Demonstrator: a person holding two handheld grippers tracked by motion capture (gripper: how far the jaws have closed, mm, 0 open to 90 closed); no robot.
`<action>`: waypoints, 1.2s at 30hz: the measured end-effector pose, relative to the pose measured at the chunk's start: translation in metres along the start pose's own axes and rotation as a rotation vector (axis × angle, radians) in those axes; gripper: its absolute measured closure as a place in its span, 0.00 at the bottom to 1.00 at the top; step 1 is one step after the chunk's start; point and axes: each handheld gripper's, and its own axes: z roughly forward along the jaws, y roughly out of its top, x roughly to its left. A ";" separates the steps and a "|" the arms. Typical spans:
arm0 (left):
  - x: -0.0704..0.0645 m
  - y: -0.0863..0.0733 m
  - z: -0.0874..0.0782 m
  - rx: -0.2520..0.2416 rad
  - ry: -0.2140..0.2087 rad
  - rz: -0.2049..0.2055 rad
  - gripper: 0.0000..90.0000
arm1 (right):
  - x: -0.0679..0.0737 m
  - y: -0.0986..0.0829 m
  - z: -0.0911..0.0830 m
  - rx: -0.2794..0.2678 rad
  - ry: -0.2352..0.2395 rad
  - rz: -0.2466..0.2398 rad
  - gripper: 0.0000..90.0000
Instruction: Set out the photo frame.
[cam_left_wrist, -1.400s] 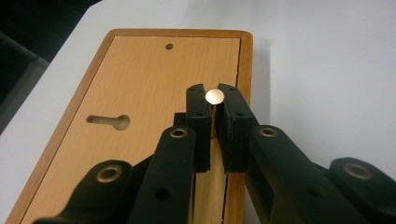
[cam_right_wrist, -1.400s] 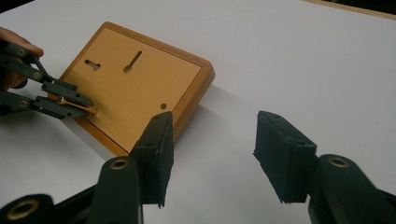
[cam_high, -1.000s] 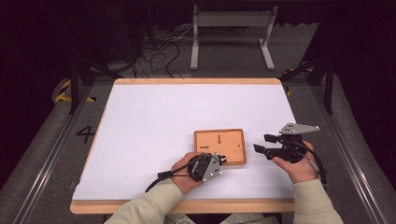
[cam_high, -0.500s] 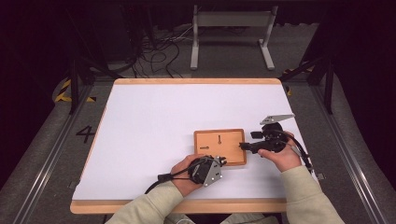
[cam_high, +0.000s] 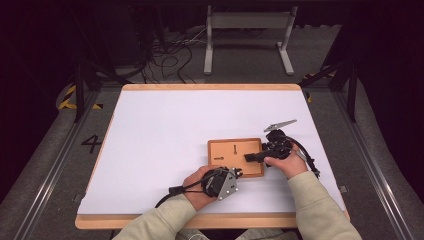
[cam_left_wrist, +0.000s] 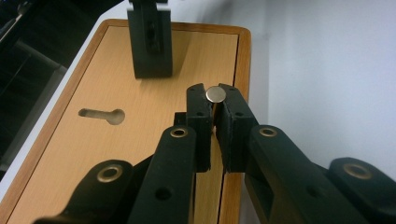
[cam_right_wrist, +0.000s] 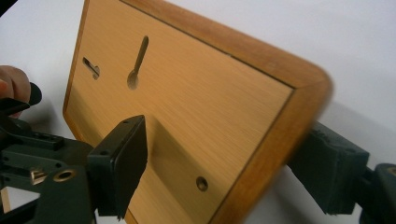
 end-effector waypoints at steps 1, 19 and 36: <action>0.000 0.000 0.000 0.000 0.000 0.000 0.93 | 0.000 0.000 0.003 0.005 0.013 0.001 0.24; 0.015 -0.010 -0.011 0.002 -0.130 -0.151 0.79 | -0.006 -0.009 -0.004 -0.047 0.086 0.008 0.37; 0.036 -0.051 -0.093 -0.051 -0.075 -0.353 0.67 | 0.027 -0.025 -0.036 -0.112 -0.007 -0.276 0.52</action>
